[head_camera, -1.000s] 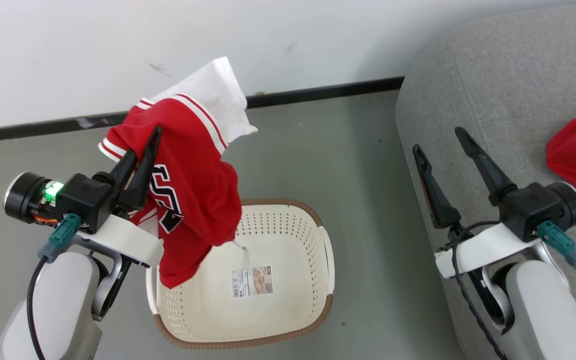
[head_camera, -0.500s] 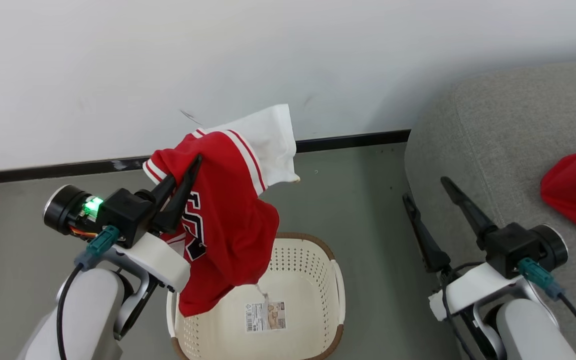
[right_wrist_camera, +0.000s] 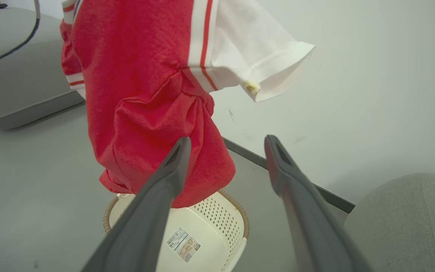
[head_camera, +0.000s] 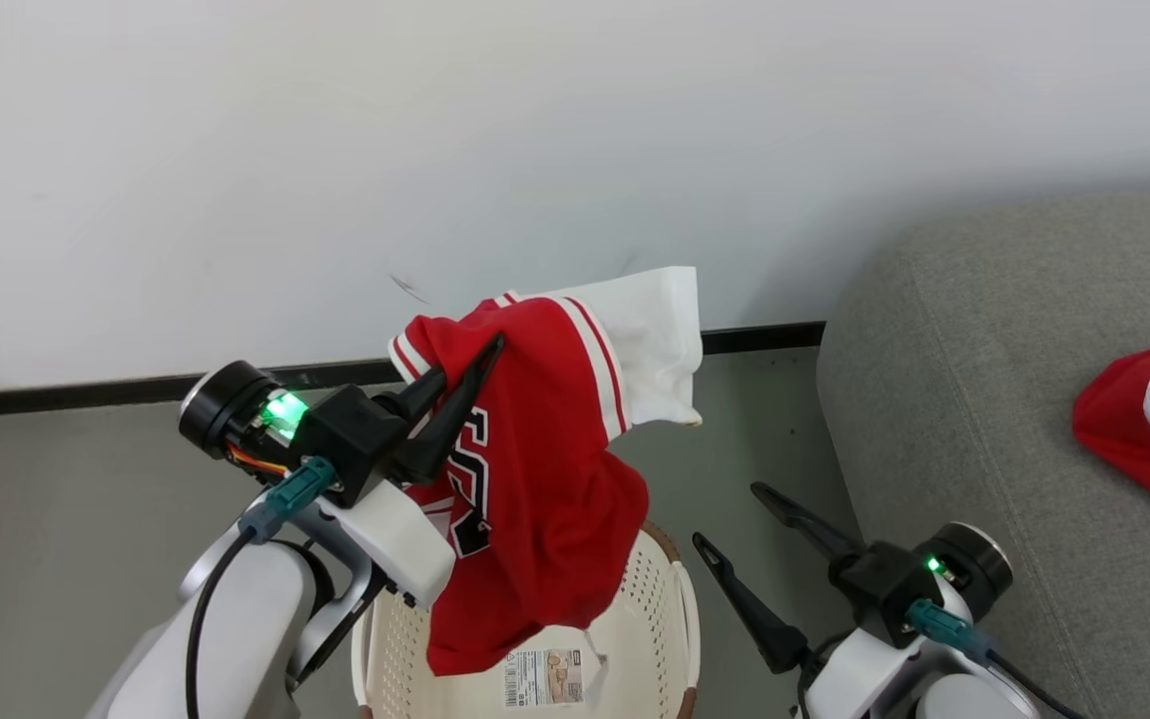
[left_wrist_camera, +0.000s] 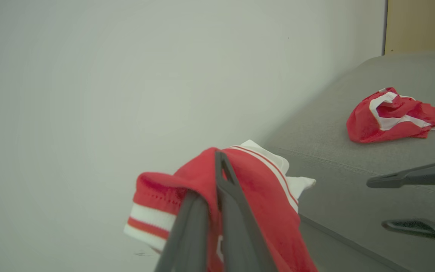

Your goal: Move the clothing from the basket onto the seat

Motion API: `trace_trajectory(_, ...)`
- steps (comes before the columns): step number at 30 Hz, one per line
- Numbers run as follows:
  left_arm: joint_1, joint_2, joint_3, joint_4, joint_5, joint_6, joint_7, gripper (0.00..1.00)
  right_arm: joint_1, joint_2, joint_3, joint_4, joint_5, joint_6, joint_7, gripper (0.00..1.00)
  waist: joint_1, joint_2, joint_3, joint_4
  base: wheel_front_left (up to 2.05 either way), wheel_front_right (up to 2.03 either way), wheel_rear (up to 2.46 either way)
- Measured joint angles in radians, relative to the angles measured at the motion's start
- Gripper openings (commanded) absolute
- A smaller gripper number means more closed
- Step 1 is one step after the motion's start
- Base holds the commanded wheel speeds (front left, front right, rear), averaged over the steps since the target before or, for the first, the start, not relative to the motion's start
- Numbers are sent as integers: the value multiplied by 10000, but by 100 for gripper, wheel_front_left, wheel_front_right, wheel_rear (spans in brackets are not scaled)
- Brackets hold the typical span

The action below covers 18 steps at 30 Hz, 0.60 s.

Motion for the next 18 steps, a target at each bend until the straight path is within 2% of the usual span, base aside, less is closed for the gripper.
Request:
trace_trajectory(13,-162,-209,-642,-805,-157,-23,895,0,-555,58,1014,583,1670,0,0,100,0,0,-329,201,0,0,0)
trace_trajectory(18,-214,-326,-848,-1047,-188,-23,1200,0,-928,148,1691,984,2169,0,0,100,0,0,-345,299,0,0,0)
